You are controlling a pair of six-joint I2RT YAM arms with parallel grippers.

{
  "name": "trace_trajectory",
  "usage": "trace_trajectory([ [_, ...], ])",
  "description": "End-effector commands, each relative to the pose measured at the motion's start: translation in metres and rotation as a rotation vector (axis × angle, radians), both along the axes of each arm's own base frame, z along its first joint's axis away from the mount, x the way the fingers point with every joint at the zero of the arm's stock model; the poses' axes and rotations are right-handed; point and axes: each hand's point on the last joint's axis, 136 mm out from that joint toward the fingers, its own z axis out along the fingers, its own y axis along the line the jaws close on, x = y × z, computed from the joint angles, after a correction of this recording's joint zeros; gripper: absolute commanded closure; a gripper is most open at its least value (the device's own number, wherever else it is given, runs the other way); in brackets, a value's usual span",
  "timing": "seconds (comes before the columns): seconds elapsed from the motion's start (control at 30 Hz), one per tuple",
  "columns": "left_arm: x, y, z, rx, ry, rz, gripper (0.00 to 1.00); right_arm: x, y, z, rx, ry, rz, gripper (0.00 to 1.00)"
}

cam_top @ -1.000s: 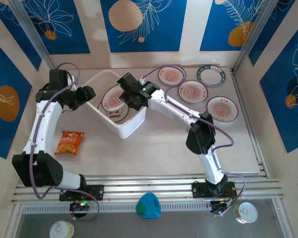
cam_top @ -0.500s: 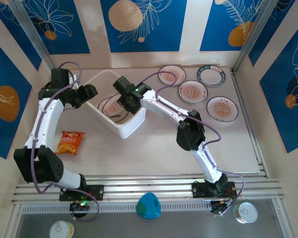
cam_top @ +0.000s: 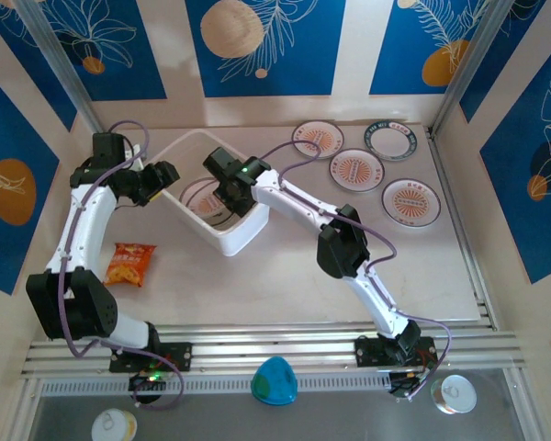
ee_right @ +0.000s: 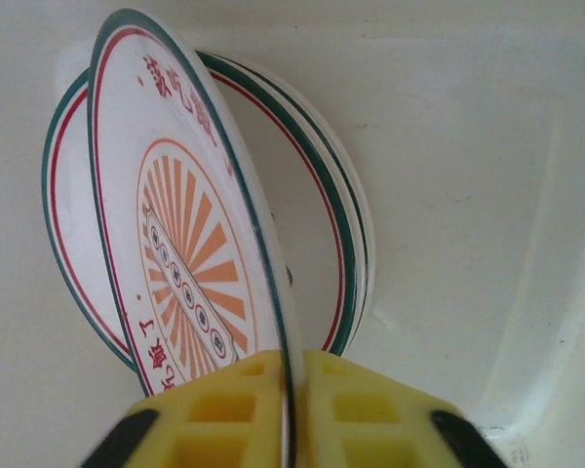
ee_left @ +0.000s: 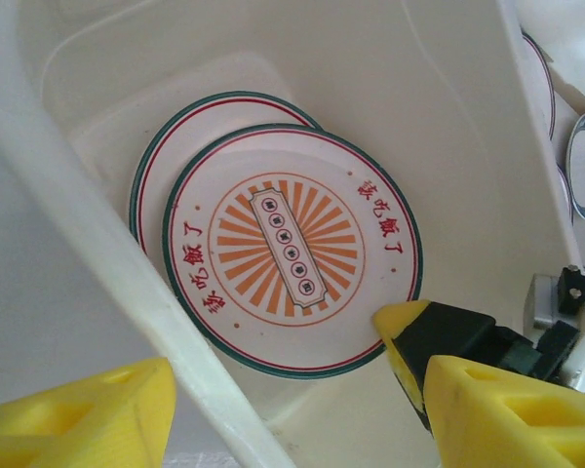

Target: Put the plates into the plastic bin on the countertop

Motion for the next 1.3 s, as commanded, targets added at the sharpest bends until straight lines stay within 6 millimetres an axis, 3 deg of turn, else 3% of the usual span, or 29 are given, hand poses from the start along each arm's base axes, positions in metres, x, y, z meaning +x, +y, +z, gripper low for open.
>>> trace_trajectory([
  [0.0,-0.005,-0.001,0.008,-0.006,-0.034,-0.027,0.31,-0.009,-0.004,-0.005,-0.040,0.027,-0.024,0.77],
  [0.23,-0.008,0.001,0.004,0.010,-0.024,-0.027,0.31,-0.018,-0.003,-0.007,-0.037,0.056,-0.028,0.55],
  [0.47,-0.012,0.005,0.003,0.029,-0.012,-0.017,0.31,-0.015,0.000,0.007,-0.027,0.013,0.009,0.47],
  [0.67,-0.017,0.008,-0.008,0.047,0.028,-0.003,0.31,-0.001,-0.001,0.070,-0.044,-0.208,0.126,0.41],
  [0.9,-0.019,0.011,-0.005,0.066,0.043,0.027,0.31,0.001,-0.024,0.142,-0.050,-0.420,0.215,0.40],
  [1.0,-0.020,0.008,-0.008,0.084,0.068,0.028,0.31,0.001,-0.041,0.173,-0.034,-0.503,0.255,0.38],
  [1.1,-0.020,0.002,-0.010,0.104,0.081,0.024,0.31,0.001,-0.071,0.198,-0.050,-0.570,0.297,0.38],
  [1.2,-0.019,-0.004,-0.013,0.128,0.086,0.025,0.31,-0.001,-0.113,0.206,-0.054,-0.586,0.300,0.38],
  [1.27,-0.018,-0.007,-0.016,0.136,0.095,0.028,0.32,-0.004,-0.149,0.196,-0.054,-0.536,0.261,0.38],
])
